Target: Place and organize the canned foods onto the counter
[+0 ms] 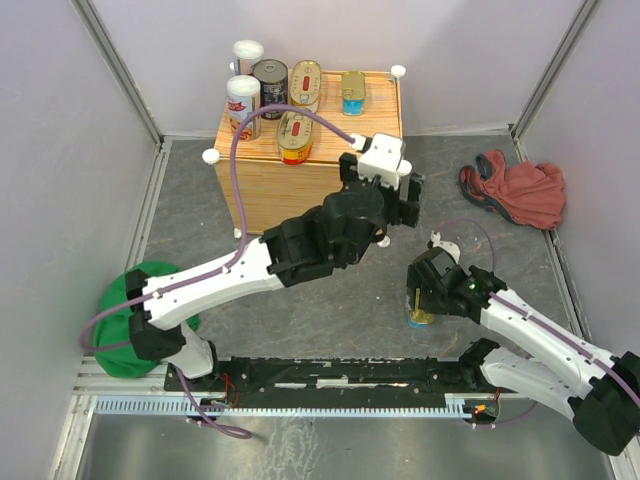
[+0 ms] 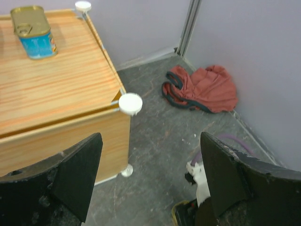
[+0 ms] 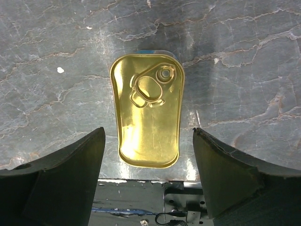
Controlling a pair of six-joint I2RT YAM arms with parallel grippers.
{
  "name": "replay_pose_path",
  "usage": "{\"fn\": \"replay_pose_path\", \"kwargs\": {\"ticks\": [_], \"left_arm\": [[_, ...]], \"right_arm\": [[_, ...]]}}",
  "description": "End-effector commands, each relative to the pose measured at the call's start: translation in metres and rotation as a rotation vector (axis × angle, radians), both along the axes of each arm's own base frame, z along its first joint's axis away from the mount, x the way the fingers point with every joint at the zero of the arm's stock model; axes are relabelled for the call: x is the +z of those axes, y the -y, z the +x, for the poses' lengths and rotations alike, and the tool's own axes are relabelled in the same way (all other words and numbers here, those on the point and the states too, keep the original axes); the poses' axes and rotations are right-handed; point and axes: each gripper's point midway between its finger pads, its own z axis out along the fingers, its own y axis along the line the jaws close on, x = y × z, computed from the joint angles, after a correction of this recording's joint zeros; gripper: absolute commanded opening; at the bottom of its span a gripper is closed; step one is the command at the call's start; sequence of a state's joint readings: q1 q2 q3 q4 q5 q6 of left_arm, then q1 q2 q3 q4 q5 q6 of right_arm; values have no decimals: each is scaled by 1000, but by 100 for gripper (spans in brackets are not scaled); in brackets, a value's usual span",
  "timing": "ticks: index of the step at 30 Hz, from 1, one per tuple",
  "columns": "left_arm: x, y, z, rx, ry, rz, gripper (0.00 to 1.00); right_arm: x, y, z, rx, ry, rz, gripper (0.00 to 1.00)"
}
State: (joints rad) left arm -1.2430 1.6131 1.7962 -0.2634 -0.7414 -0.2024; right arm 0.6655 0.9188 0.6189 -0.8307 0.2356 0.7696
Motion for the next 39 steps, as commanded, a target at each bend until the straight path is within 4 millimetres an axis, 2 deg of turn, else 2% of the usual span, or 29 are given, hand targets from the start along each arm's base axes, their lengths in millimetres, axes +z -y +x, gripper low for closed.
{"fn": "replay_pose_path", "kwargs": {"ticks": [1, 7, 12, 19, 23, 27, 31, 39], "left_arm": [[14, -31, -20, 53, -18, -90, 90], [-17, -49, -47, 56, -76, -87, 90], [-44, -62, -69, 55, -106, -57, 90], [-76, -78, -98, 38, -149, -26, 89], [-94, -83, -112, 20, -172, -20, 89], [-109, -89, -122, -6, -199, -26, 89], [-120, -97, -127, -16, -232, -46, 89], [-129, -108, -134, -9, -247, -66, 89]], "right_arm": [[-4, -7, 9, -20, 26, 26, 83], [-16, -7, 8, -23, 3, 15, 82], [-20, -7, 7, -20, -5, 0, 77], [-23, -6, 2, -13, -15, -3, 62], [-21, -6, -2, -8, -16, 2, 48], [-18, -5, -6, -3, -13, 6, 37], [-4, -6, -9, 10, 14, 30, 33], [45, -11, -12, 58, 98, 70, 25]]}}
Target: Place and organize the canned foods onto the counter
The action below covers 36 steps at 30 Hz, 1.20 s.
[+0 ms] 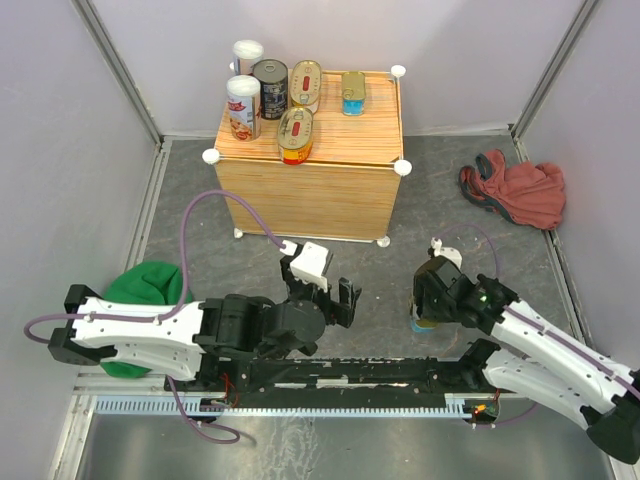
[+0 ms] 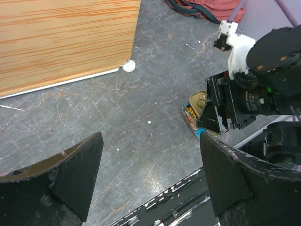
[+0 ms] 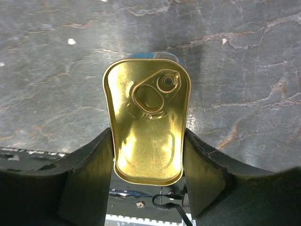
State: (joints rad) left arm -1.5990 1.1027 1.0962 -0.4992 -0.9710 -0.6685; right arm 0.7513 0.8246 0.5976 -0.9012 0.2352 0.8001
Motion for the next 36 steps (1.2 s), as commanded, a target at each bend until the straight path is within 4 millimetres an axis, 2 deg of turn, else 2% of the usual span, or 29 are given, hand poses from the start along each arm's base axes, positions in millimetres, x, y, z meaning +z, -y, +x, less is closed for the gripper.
{"fn": "replay_pose_path", "kwargs": {"ticks": [1, 8, 15, 18, 23, 29, 36], "left_arm": [[9, -8, 0, 55, -14, -88, 89], [7, -19, 1, 82, -12, -108, 89], [4, -29, 2, 101, -9, -127, 89], [2, -31, 2, 106, -9, -129, 89], [1, -34, 2, 107, -10, -137, 88], [4, -32, 1, 102, 0, -128, 88], [5, -30, -2, 97, 3, -129, 88]], "right_arm": [[49, -11, 10, 6, 107, 64, 24], [93, -21, 10, 35, 166, 104, 19], [156, -37, 21, 77, 252, 145, 17], [194, -48, 30, 104, 307, 170, 17], [243, -65, 43, 139, 375, 207, 16], [287, -89, 60, 179, 435, 235, 15], [331, -119, 88, 195, 518, 252, 15]]}}
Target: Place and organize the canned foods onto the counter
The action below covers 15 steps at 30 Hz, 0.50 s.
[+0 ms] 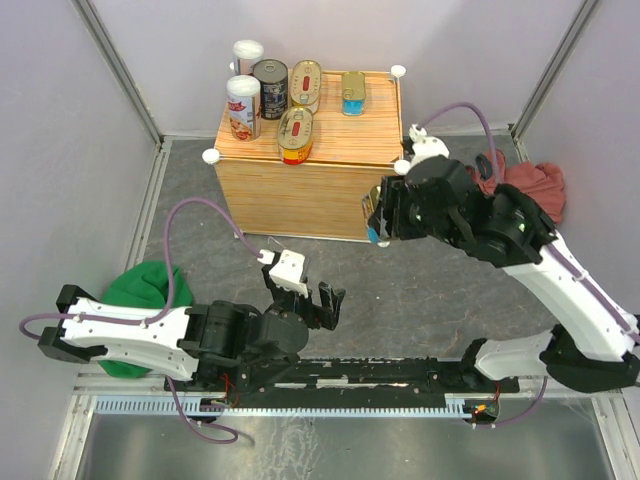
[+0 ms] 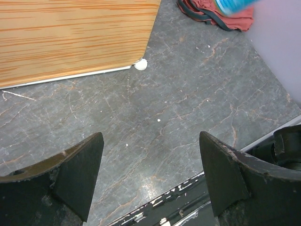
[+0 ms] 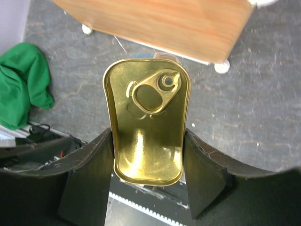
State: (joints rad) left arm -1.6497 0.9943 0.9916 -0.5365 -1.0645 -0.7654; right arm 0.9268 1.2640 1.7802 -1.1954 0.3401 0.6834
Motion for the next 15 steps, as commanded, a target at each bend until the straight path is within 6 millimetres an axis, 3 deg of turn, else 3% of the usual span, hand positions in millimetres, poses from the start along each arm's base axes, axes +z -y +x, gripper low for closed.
{"fn": "replay_pose_path", "kwargs": {"ticks": [1, 7, 15], "left_arm": [[17, 0, 2, 40, 5, -79, 88], [18, 0, 0, 29, 8, -75, 88], [21, -4, 0, 15, 19, -64, 88]], "right_arm": [[48, -16, 23, -3, 130, 51, 15], [62, -34, 51, -22, 179, -2, 14], [62, -47, 93, -59, 175, -13, 14]]}}
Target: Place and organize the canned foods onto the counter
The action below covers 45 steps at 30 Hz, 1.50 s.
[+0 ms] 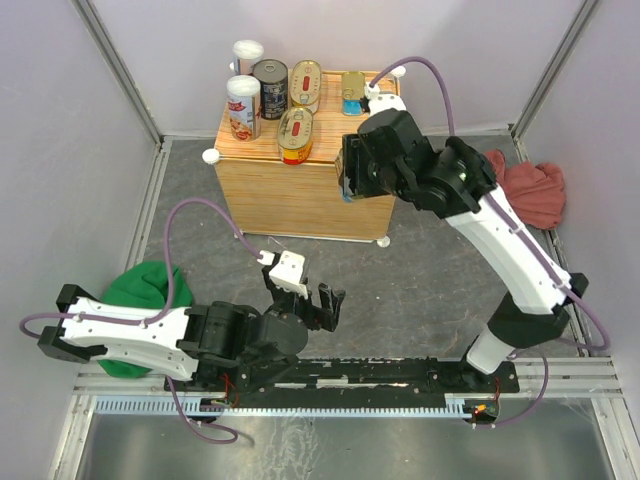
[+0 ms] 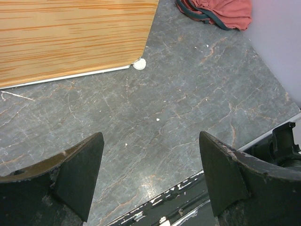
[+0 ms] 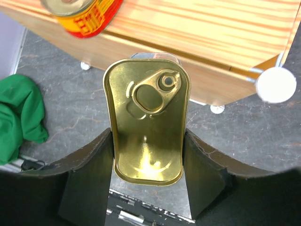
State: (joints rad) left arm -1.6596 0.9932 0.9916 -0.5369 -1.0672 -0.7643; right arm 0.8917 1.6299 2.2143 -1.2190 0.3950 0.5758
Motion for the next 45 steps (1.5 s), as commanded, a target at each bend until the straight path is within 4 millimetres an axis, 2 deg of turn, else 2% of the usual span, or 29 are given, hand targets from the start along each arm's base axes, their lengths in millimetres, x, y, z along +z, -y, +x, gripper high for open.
{"fn": "replay_pose_path", "kwargs": {"ticks": [1, 9, 16, 26, 36, 45], "left_arm": [[21, -6, 3, 22, 17, -65, 88], [23, -16, 5, 25, 37, -61, 88], [27, -19, 7, 18, 69, -44, 88], [29, -22, 9, 13, 92, -40, 88], [31, -25, 10, 21, 103, -36, 88], [30, -28, 11, 26, 104, -41, 88]], "right_arm": [[30, 4, 27, -40, 84, 49, 14], [18, -6, 68, -69, 63, 35, 14], [6, -4, 92, -118, 42, 31, 14], [-12, 2, 114, -175, 18, 15, 17], [-29, 6, 129, -219, -3, -7, 30], [-41, 11, 137, -250, -21, -20, 30]]}}
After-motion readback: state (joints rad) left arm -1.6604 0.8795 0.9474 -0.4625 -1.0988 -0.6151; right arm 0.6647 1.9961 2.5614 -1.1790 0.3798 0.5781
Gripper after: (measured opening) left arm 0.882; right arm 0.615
